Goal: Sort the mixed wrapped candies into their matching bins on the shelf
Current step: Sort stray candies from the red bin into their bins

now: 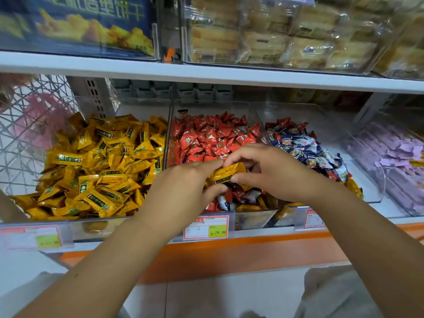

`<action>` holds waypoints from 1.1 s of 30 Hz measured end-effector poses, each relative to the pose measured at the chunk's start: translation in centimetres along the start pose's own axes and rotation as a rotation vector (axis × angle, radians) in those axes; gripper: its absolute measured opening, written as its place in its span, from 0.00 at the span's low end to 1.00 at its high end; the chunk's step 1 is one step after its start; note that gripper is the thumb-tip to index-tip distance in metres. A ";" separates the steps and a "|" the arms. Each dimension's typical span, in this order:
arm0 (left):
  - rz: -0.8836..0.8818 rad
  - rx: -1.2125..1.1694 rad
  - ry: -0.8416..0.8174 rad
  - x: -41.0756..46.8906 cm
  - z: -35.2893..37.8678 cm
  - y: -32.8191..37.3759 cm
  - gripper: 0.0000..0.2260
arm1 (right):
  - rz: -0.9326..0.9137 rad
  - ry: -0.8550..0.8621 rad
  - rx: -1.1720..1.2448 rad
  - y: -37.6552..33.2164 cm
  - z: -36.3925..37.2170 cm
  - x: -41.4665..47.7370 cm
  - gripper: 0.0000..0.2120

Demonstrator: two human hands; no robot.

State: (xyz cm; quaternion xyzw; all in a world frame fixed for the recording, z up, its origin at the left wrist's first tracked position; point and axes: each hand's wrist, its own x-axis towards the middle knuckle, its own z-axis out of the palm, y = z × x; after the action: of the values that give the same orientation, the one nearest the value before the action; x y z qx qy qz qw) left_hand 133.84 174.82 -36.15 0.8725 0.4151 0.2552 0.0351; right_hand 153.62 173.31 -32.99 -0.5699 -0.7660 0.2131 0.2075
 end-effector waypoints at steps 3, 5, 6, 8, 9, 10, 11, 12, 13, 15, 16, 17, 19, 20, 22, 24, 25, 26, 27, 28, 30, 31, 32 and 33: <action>-0.037 -0.116 0.087 0.3 -0.2 -0.3 0.15 | 0.045 0.025 0.097 -0.1 0.3 0.2 0.14; -0.065 -0.173 0.081 0.4 -0.4 -0.6 0.11 | 0.080 0.045 0.151 -0.2 0.2 0.3 0.17; -0.077 -0.180 0.060 0.4 -0.5 -0.7 0.10 | 0.078 0.066 0.188 -0.3 0.2 0.4 0.19; -0.090 -0.178 0.014 0.3 -0.5 -0.6 0.08 | 0.067 0.121 0.293 -0.8 0.3 0.5 0.22; -0.094 -0.192 -0.001 0.3 -0.6 -0.5 0.08 | 0.065 0.145 0.371 -1.1 0.4 0.6 0.22; -0.095 -0.211 -0.008 0.3 -0.6 -0.4 0.09 | 0.063 0.169 0.454 -1.5 0.5 0.7 0.19; -0.101 -0.241 -0.012 0.2 -0.7 -0.4 0.10 | 0.056 0.190 0.528 -1.8 0.7 0.7 0.16; -0.121 -0.291 -0.015 0.3 -0.9 -0.4 0.11 | 0.050 0.208 0.586 -2.2 0.8 0.8 0.14; -0.148 -0.351 -0.005 0.3 -1.0 -0.6 0.12 | 0.042 0.216 0.638 -2.6 1.0 0.9 0.12; -0.199 -0.421 0.040 0.4 -1.4 -0.9 0.13 | 0.025 0.196 0.743 -3.3 1.3 1.1 0.10; -0.205 -0.425 0.058 0.3 -1.5 -1.0 0.13 | 0.021 0.168 0.779 -3.6 1.1 1.2 0.10; -0.198 -0.420 0.070 0.2 -1.6 -0.9 0.13 | 0.012 0.145 0.757 -3.5 0.8 1.2 0.10; -0.179 -0.391 0.074 0.2 -2.3 -0.8 0.12 | -0.004 0.119 0.474 -2.9 -0.6 1.0 0.13; -0.179 -0.362 0.077 0.3 -2.9 -1.2 0.14 | 0.004 0.095 0.278 -2.5 -1.4 0.7 0.14; -0.186 -0.211 0.117 0.3 -4.4 -3.1 0.20 | 0.054 0.012 -0.008 -1.8 -2.7 0.0 0.14; -0.268 0.042 0.126 0.6 -5.5 -6.4 0.22 | 0.097 -0.041 -0.106 -1.5 -3.2 -0.5 0.11; -0.344 0.128 0.075 0.6 -5.8 -8.0 0.24 | 0.110 -0.059 -0.136 -1.4 -3.2 -0.6 0.10; -0.403 0.177 0.006 0.4 -5.8 -8.9 0.26 | 0.114 -0.080 -0.171 -1.3 -3.1 -0.7 0.10; -0.421 0.185 -0.048 0.1 -5.6 -9.1 0.28 | 0.117 -0.107 -0.216 -1.1 -3.0 -0.6 0.09; -0.389 0.160 -0.060 -0.2 -5.2 -8.8 0.28 | 0.122 -0.138 -0.259 -1.1 -3.0 -0.7 0.09; -0.234 0.060 -0.003 -0.4 -4.4 -7.0 0.27 | 0.128 -0.209 -0.334 -1.3 -2.9 -0.9 0.08; -0.152 0.006 0.023 -0.4 -4.2 -5.7 0.25 | 0.127 -0.252 -0.369 -1.3 -2.8 -1.0 0.09; -0.071 -0.037 0.031 -0.4 -3.9 -4.7 0.22 | 0.130 -0.299 -0.405 -1.5 -2.6 -1.1 0.09; 0.004 -0.062 0.018 -0.4 -3.5 -3.8 0.20 | 0.138 -0.349 -0.440 -1.6 -2.3 -1.1 0.10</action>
State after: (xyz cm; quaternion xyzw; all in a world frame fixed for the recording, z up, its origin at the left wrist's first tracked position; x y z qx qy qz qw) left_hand 129.26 176.44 -34.34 0.8694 0.4057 0.2759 0.0580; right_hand 153.99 172.06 -30.26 -0.6069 -0.7773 0.1502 -0.0710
